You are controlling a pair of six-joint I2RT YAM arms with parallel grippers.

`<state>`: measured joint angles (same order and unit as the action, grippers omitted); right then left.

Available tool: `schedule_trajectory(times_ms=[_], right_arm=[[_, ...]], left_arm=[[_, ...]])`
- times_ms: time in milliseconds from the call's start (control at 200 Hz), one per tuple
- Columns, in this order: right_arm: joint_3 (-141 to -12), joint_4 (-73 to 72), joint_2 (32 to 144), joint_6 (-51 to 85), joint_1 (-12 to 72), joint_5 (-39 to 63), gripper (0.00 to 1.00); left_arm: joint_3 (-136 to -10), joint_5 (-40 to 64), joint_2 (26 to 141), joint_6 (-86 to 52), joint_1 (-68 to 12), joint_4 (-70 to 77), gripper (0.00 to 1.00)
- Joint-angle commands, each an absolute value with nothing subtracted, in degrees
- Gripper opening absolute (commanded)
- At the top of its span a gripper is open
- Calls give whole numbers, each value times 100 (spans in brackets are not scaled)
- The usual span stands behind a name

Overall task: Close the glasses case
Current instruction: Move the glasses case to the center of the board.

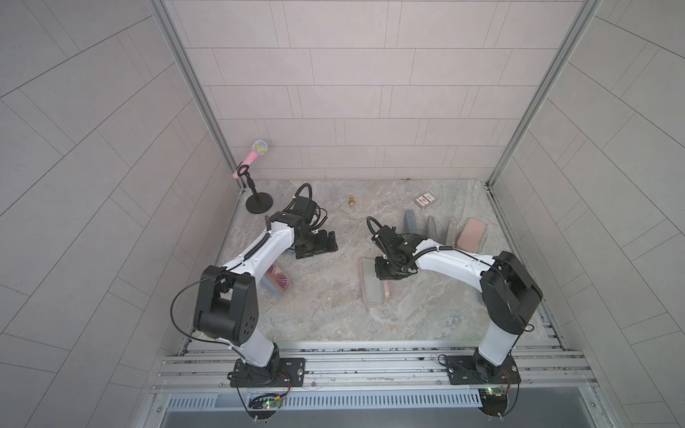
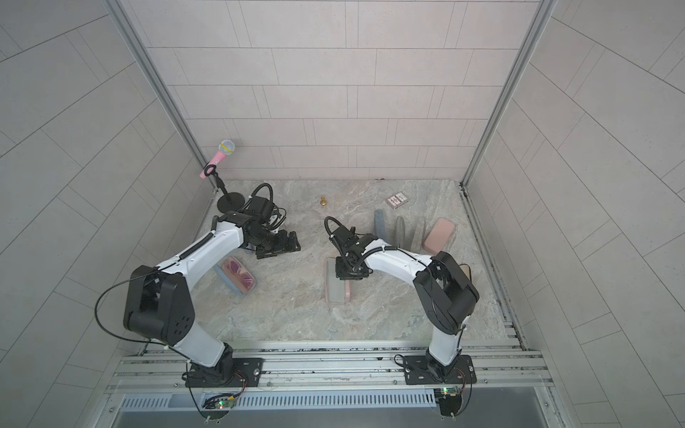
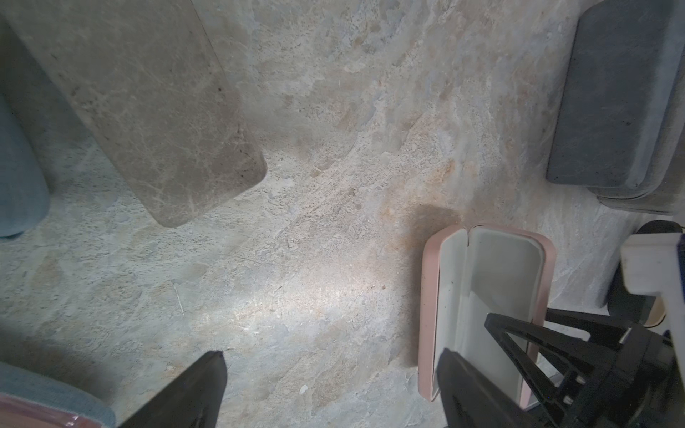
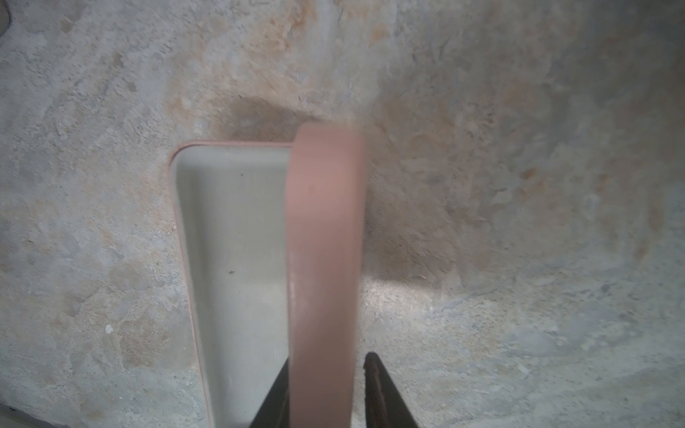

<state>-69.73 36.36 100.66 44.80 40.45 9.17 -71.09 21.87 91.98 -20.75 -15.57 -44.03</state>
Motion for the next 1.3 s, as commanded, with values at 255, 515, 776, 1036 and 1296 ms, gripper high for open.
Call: schedule_trajectory(times_ms=[255,515,776,1036,1296], right_arm=[[-6737,3825,9654,4576,3893,736,32],[-6531,3832,9350,4546,3832,694,32],[-6533,3942,9137,4517,3828,625,32],[-6455,4211,8502,4370,3620,543,30],[-5870,4138,8191,4170,3133,753,0]], left_arm=[[-7102,2115,9185,-1941,-1711,-4526,95],[-7119,2065,9193,-1900,-1879,-4535,92],[-7128,1990,9183,-1897,-2043,-4533,77],[-7114,2026,9254,-2152,-2566,-4485,22],[-6680,1918,9408,-2596,-3124,-4025,0]])
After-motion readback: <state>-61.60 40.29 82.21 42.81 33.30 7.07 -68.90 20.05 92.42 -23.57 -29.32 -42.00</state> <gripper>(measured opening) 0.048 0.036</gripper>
